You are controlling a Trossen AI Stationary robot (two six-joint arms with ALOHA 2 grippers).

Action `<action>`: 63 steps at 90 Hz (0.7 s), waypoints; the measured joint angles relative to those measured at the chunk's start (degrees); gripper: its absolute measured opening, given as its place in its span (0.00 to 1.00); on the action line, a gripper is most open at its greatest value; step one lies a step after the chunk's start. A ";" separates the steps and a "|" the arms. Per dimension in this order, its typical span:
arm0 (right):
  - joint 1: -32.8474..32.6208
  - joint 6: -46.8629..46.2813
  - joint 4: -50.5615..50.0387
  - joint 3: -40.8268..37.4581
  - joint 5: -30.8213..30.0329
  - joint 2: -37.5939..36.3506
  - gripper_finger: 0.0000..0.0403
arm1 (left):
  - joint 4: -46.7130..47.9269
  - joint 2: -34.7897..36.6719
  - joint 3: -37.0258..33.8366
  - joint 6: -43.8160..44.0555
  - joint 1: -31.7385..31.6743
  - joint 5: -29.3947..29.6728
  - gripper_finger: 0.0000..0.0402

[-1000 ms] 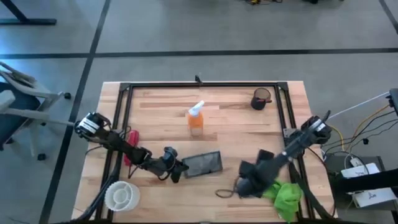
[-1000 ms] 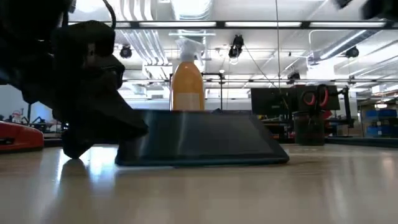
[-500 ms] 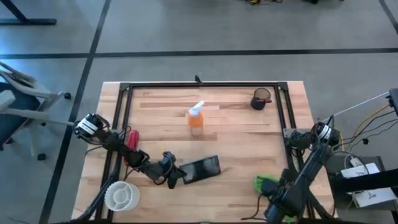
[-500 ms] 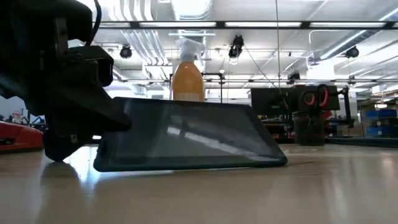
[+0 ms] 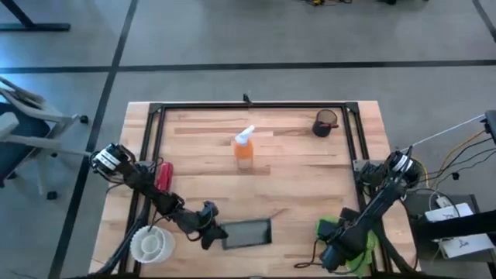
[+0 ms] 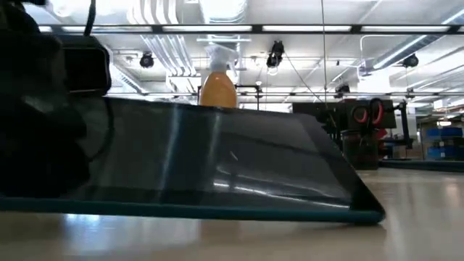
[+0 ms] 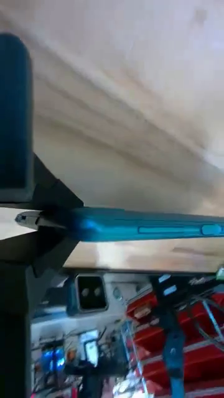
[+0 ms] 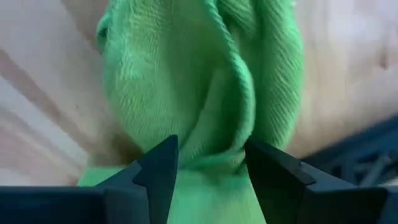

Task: Apply microfiber cloth
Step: Wipe the front and back of the blue cellphone with the green microfiber cloth

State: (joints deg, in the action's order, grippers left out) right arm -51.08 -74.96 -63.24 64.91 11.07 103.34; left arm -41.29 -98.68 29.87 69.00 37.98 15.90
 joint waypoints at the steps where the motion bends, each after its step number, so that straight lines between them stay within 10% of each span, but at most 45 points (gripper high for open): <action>1: 0.13 0.05 0.43 -0.29 -0.19 0.02 0.42 | 0.18 0.01 0.00 -0.05 0.00 0.04 0.08; 63: 21.30 27.37 6.96 -2.51 -24.00 0.16 0.41 | 2.28 -0.56 0.13 -2.32 -0.17 4.37 0.30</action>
State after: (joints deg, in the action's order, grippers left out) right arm -29.79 -47.60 -56.29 62.41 -12.92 103.50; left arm -39.00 -99.24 30.00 66.67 37.80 20.27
